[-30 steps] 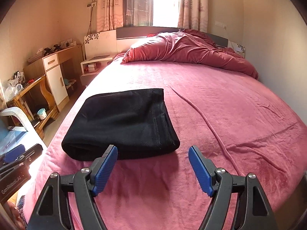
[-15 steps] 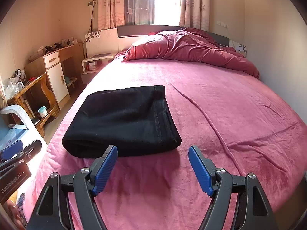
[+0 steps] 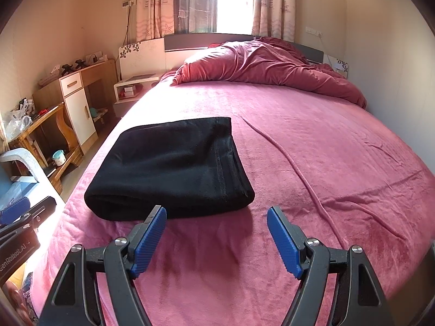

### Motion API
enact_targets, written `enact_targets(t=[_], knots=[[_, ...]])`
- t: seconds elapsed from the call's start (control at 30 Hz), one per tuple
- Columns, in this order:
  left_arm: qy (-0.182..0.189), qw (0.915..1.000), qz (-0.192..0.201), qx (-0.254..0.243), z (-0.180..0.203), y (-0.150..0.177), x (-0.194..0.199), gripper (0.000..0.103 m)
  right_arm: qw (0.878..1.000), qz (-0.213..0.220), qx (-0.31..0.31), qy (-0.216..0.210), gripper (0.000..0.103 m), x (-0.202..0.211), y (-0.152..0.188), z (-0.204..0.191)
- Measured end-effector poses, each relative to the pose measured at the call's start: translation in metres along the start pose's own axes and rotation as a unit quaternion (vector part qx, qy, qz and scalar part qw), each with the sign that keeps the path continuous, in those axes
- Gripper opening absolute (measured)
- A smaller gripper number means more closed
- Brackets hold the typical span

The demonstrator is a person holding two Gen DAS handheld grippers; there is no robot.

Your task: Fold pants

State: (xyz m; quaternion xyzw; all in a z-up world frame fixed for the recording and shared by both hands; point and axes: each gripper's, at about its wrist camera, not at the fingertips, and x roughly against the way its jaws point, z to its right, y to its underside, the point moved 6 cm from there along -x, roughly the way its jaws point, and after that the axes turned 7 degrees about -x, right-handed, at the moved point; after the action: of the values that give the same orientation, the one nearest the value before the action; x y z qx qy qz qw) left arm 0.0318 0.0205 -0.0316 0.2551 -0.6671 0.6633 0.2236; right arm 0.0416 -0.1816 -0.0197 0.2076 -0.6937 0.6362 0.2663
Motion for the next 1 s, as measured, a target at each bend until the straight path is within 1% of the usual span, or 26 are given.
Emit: enact_targets(t=[1.0], knots=[[0.0, 1.0, 0.007, -0.003, 0.0043, -0.002, 0.0052, 0.067, 1.0, 0.002, 0.004, 0.003, 0.077, 0.0031, 0.0046, -0.0032]])
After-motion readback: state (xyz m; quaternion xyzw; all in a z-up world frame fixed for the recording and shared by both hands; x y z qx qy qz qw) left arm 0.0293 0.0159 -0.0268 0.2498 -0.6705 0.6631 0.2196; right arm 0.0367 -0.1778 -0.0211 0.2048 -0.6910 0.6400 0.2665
